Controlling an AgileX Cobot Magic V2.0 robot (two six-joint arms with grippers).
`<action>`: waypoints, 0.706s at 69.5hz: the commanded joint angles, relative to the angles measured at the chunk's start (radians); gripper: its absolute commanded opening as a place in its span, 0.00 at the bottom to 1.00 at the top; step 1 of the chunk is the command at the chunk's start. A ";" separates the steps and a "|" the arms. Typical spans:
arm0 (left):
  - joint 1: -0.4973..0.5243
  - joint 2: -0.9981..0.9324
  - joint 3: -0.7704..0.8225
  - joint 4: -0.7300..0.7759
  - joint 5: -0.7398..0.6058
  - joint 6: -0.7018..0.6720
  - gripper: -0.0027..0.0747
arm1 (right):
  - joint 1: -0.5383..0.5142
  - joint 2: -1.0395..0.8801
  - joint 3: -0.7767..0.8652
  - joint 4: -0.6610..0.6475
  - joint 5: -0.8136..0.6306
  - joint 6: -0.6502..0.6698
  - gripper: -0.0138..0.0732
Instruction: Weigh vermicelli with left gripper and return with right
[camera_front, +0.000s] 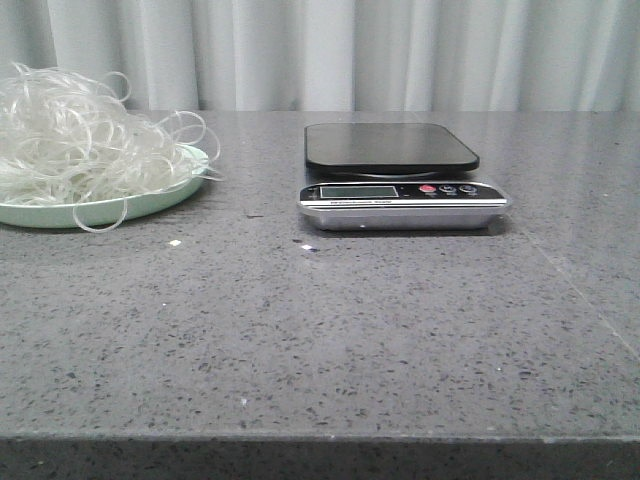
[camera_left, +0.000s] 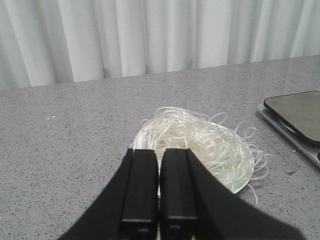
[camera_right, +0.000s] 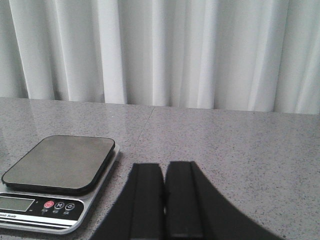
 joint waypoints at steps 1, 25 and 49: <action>0.004 0.004 -0.018 0.000 -0.080 -0.004 0.21 | -0.007 0.006 -0.027 0.001 -0.086 -0.009 0.33; 0.222 -0.089 0.137 -0.201 -0.245 0.113 0.21 | -0.007 0.006 -0.027 0.001 -0.085 -0.009 0.33; 0.252 -0.370 0.476 -0.201 -0.341 0.113 0.21 | -0.007 0.006 -0.027 0.001 -0.085 -0.009 0.33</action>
